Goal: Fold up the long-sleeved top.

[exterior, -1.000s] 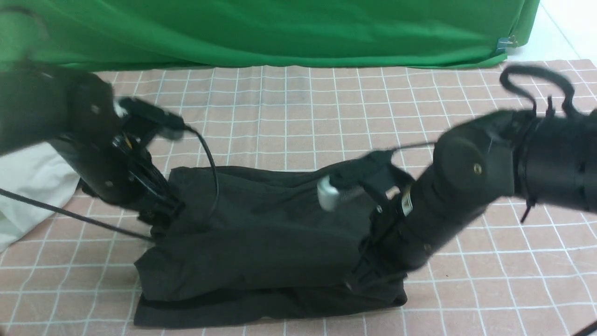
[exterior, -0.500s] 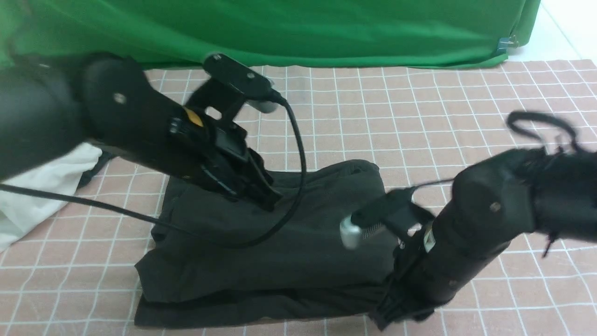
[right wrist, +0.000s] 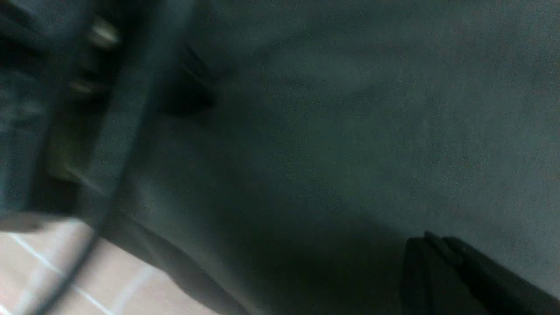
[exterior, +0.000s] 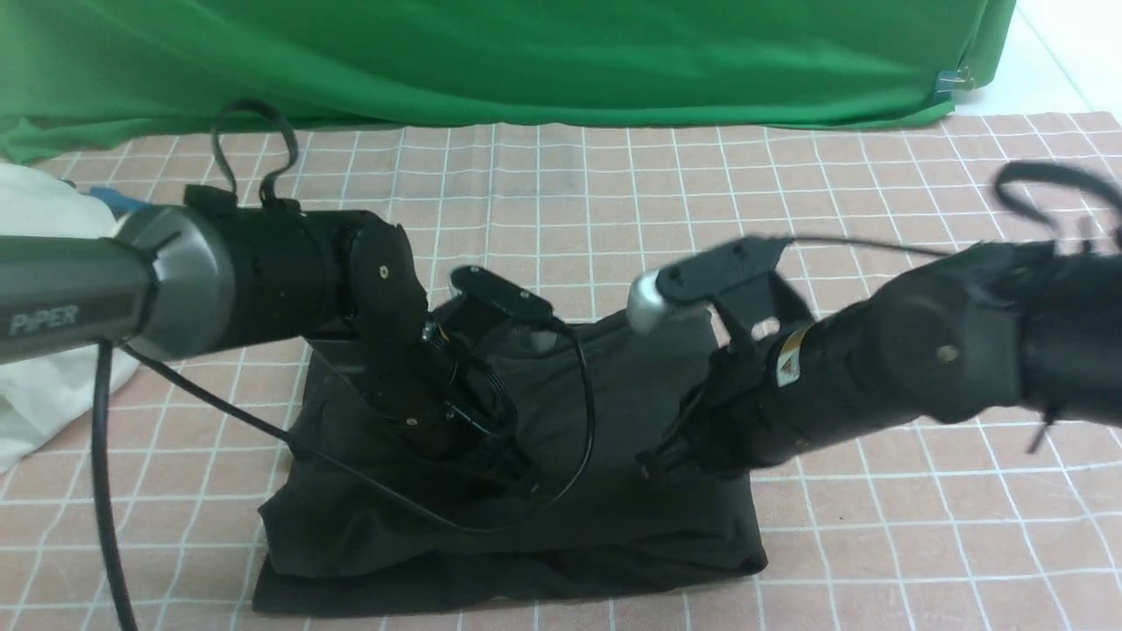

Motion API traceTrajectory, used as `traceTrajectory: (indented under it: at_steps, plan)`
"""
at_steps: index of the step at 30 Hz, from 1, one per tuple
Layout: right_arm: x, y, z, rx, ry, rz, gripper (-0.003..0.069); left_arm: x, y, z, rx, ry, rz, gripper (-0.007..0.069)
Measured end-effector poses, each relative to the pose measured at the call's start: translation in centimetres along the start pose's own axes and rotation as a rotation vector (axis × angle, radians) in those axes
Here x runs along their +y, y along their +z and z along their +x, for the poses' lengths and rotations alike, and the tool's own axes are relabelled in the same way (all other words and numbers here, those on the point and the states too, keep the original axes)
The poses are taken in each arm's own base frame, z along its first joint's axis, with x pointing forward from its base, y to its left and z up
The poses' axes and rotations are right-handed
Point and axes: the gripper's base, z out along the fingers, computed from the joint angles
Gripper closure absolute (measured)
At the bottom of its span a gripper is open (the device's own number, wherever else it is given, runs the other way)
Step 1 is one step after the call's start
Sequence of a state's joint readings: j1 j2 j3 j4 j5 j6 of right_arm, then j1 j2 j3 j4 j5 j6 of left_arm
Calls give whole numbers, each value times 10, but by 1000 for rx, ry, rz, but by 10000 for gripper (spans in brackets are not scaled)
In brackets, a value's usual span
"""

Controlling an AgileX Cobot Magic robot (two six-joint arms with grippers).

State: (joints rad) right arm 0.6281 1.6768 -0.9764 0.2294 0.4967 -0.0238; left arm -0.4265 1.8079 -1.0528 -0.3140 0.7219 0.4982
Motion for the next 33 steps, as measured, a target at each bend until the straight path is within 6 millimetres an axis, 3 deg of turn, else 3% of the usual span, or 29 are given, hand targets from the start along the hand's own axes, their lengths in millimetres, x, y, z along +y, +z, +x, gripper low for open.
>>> traceTrajectory:
  at_steps: [6, 9, 13, 17, 18, 19, 22, 23, 25, 29, 33]
  plan:
    - [-4, 22, 10, 129, 3, 7, 633, -1, -1, 2, 37, 10, 12, 606]
    - [-4, 22, 10, 145, -10, 5, 633, -2, -2, 4, 54, 11, 21, 606]
    - [-6, 12, 6, 185, -21, -3, 633, -6, -18, 7, 56, 18, 16, 606]
    - [-14, -13, -17, 114, -4, 0, 633, -15, -69, 7, -90, 43, -47, 606]
    - [-15, -15, -20, 101, -3, 1, 633, -15, -72, 7, -99, 45, -50, 606]
    - [-22, -21, -34, 17, 15, 11, 633, -20, -94, 9, -171, 57, -79, 606]
    - [-39, -22, -57, -112, 48, 41, 631, -27, -128, 15, -286, 88, -131, 606]
    - [-42, -20, -58, -111, 54, 44, 631, -28, -131, 16, -294, 91, -135, 606]
    - [-58, -5, -66, -143, 76, 71, 631, -33, -155, 22, -379, 117, -181, 606]
    - [-82, 29, -65, -94, 111, 103, 631, -44, -194, 39, -530, 144, -239, 606]
    - [-97, 48, -57, -27, 133, 115, 631, -55, -214, 66, -642, 156, -275, 606]
